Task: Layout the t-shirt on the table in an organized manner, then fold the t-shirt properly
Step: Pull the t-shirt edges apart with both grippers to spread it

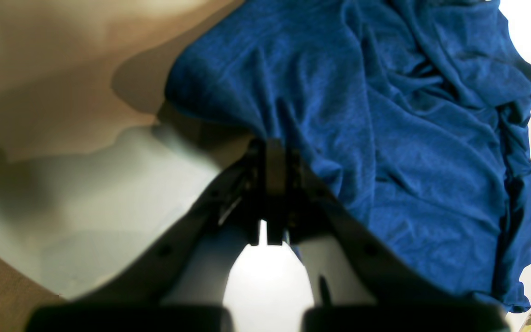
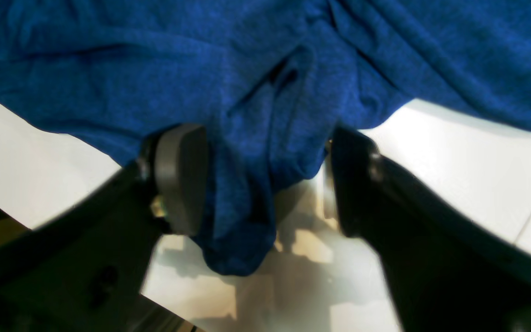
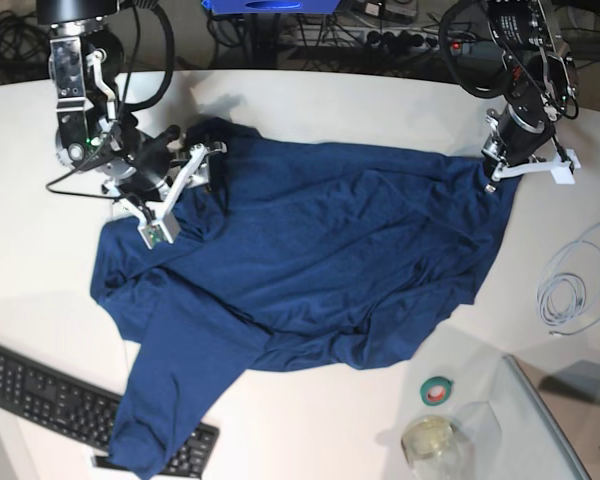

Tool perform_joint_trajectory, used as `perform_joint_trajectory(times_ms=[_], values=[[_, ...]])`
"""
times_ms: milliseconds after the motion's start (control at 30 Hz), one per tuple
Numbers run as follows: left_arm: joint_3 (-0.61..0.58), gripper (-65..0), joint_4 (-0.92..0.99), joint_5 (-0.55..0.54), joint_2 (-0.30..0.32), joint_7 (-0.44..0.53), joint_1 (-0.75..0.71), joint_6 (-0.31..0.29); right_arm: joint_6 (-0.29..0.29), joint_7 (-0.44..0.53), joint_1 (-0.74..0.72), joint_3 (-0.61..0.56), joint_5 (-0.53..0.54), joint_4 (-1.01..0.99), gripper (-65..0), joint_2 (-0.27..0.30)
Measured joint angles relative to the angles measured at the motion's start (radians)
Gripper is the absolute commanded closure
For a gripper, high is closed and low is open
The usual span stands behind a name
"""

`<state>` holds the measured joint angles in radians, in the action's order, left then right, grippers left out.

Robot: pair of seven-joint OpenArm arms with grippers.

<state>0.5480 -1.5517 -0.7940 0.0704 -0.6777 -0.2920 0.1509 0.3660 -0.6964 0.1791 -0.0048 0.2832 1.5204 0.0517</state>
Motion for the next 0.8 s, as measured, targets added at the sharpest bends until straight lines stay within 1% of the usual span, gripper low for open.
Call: perform_joint_trajectory(times_ms=[33, 67, 100, 133, 200, 367, 467, 533, 567, 600, 733, 800], values=[[0.000, 0.0, 0.000, 0.000, 0.000, 0.000, 0.000, 0.000, 0.000, 0.000, 0.000, 0.000, 0.001, 0.000, -18.5, 0.000], [0.000, 0.0, 0.000, 0.000, 0.000, 0.000, 0.000, 0.000, 0.000, 0.000, 0.000, 0.001, 0.001, -0.001, -10.1, 0.003], [0.000, 0.0, 0.000, 0.000, 0.000, 0.000, 0.001, 0.000, 0.000, -0.003, 0.000, 0.001, 0.002, -0.001, -4.2, 0.013], [0.000, 0.0, 0.000, 0.000, 0.000, 0.000, 0.001, 0.000, 0.000, -0.012, 0.000, 0.002, 0.008, -0.001, -0.3, 0.023], [0.002, 0.0, 0.000, 0.000, 0.001, 0.000, 0.001, 0.000, 0.001, -0.027, 0.002, 0.037, 0.006, 0.000, 0.0, 0.033], [0.006, 0.0, -0.001, 0.000, 0.004, 0.000, -0.006, 0.000, 0.001, -0.048, 0.041, 0.223, 0.005, 0.005, -0.2, 0.034], [0.003, 0.0, -0.003, 0.000, 0.002, -0.003, -0.014, 0.000, 0.005, -0.042, 0.082, 0.282, 0.005, 0.006, -0.2, 0.036], [0.001, 0.0, -0.003, 0.000, 0.002, -0.004, -0.015, 0.000, 0.054, -0.049, 0.105, 0.318, 0.005, 0.020, -0.2, 0.029], [0.001, 0.0, -0.004, 0.000, 0.001, -0.004, -0.013, 0.000, 0.061, -0.048, 0.115, 0.331, 0.007, 0.033, -0.2, 0.025], [0.001, 0.0, -0.004, 0.000, 0.000, -0.003, -0.013, 0.000, 0.065, -0.049, 0.119, 0.346, 0.008, 0.039, -0.2, 0.017], [0.000, 0.0, -0.006, 0.000, -0.003, -0.003, -0.013, 0.000, 0.065, -0.047, 0.119, 0.437, 0.009, 0.053, -0.6, -0.061], [0.000, 0.0, -0.006, 0.000, -0.003, -0.003, -0.013, 0.000, 0.066, -0.054, 0.124, 0.450, 0.004, 0.053, -1.1, -0.081]])
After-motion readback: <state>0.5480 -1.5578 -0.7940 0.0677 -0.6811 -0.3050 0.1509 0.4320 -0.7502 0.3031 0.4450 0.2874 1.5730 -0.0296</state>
